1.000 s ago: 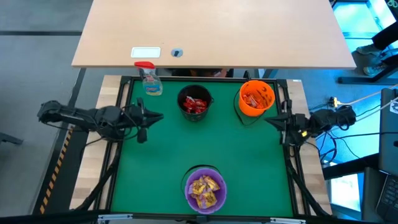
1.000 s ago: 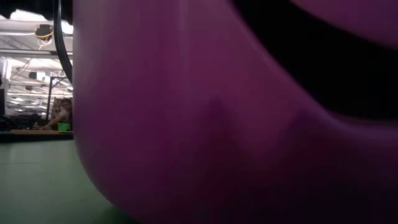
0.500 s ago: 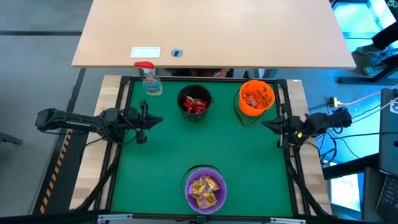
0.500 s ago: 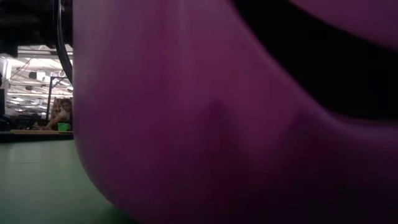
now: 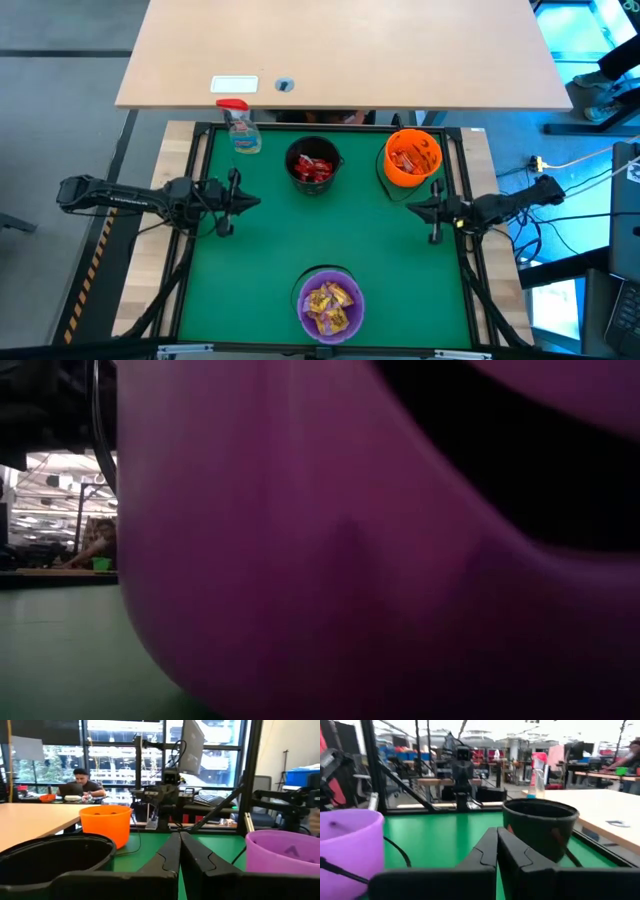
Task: Sort candy
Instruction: Return to Home Position
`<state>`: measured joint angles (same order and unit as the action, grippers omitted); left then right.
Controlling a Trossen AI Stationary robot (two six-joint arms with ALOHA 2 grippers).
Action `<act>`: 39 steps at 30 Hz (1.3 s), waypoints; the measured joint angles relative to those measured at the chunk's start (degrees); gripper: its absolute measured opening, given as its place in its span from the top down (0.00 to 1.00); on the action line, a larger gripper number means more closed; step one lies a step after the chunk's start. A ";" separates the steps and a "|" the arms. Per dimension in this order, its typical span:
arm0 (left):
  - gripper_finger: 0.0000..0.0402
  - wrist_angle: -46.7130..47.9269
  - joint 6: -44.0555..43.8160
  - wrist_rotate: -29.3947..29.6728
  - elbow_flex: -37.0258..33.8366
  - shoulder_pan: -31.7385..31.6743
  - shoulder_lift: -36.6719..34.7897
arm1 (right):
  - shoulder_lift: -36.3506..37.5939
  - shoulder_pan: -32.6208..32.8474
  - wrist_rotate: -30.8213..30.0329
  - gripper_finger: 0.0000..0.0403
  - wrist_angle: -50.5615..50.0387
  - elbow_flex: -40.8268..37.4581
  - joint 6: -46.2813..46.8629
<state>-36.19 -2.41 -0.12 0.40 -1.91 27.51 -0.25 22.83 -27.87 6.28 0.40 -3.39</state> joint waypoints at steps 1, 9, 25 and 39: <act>1.00 -0.02 0.04 -0.41 0.00 0.00 0.00 | -0.01 0.00 -0.53 0.99 -0.82 0.00 0.19; 1.00 0.07 -0.05 -0.50 0.00 0.00 0.00 | 0.00 0.02 -6.83 0.99 -1.64 0.00 0.19; 1.00 0.57 0.00 1.05 0.00 0.00 0.00 | 0.00 0.02 -7.11 0.99 -1.81 0.00 0.16; 1.00 0.57 0.02 1.07 0.00 0.00 0.00 | 0.00 0.04 -7.09 0.99 -1.87 0.02 0.14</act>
<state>-35.62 -2.39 0.95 0.40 -1.91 27.51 -0.25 22.87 -34.96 4.41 0.43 -3.25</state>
